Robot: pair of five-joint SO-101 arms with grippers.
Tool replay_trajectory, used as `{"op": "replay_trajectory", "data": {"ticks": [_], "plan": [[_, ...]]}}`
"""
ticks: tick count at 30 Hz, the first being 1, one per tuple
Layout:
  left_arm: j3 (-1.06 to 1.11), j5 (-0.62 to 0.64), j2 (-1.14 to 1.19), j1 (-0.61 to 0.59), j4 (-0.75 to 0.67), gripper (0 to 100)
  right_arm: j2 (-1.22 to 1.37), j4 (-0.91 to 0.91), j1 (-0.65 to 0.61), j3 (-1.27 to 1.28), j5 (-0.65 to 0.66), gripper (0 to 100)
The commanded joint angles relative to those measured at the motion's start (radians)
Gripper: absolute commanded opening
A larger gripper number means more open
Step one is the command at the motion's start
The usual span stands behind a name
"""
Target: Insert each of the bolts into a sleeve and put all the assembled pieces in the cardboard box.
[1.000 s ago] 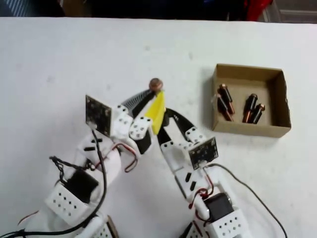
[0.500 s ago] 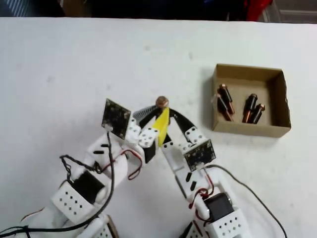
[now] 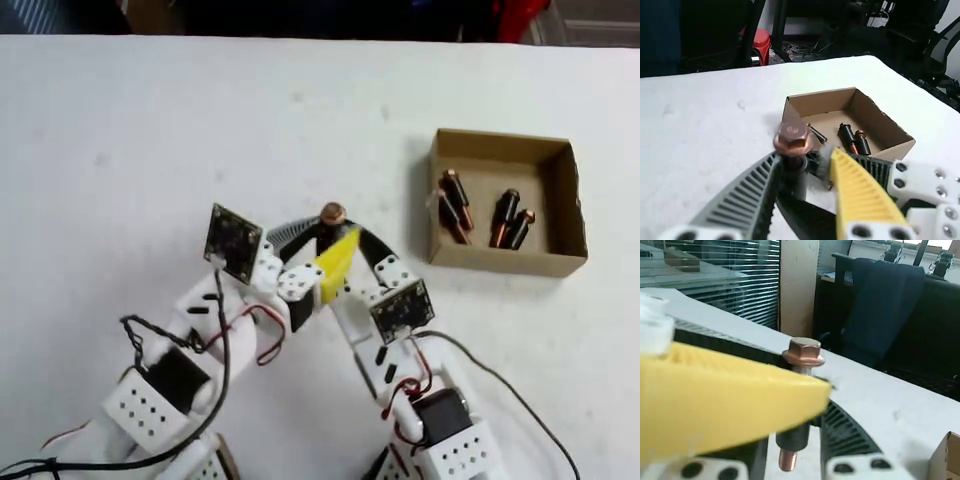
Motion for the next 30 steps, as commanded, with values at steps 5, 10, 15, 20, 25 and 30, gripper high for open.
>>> {"op": "replay_trajectory", "data": {"ticks": [5, 10, 15, 20, 25, 30], "plan": [[-0.023, -0.011, 0.013, -0.001, 0.009, 24, -0.015, -0.024, 0.010, 0.009, 0.009, 1.8], [-0.071, -0.077, 0.013, -0.093, 0.017, 24, -0.013, -0.002, 0.010, 0.009, 0.012, 1.8], [-0.127, -0.080, 0.013, -0.128, 0.017, 24, -0.013, -0.002, 0.010, 0.009, 0.015, 1.8], [-0.173, -0.080, 0.013, -0.189, 0.018, 24, -0.013, 0.012, 0.012, 0.009, 0.017, 1.8], [-0.258, -0.106, 0.013, -0.297, 0.104, 8, -0.013, 0.025, 0.012, 0.009, 0.018, 1.8], [-0.433, -0.267, 0.013, -0.392, 0.414, 6, -0.013, 0.027, 0.036, 0.009, 0.018, 1.8]]}}
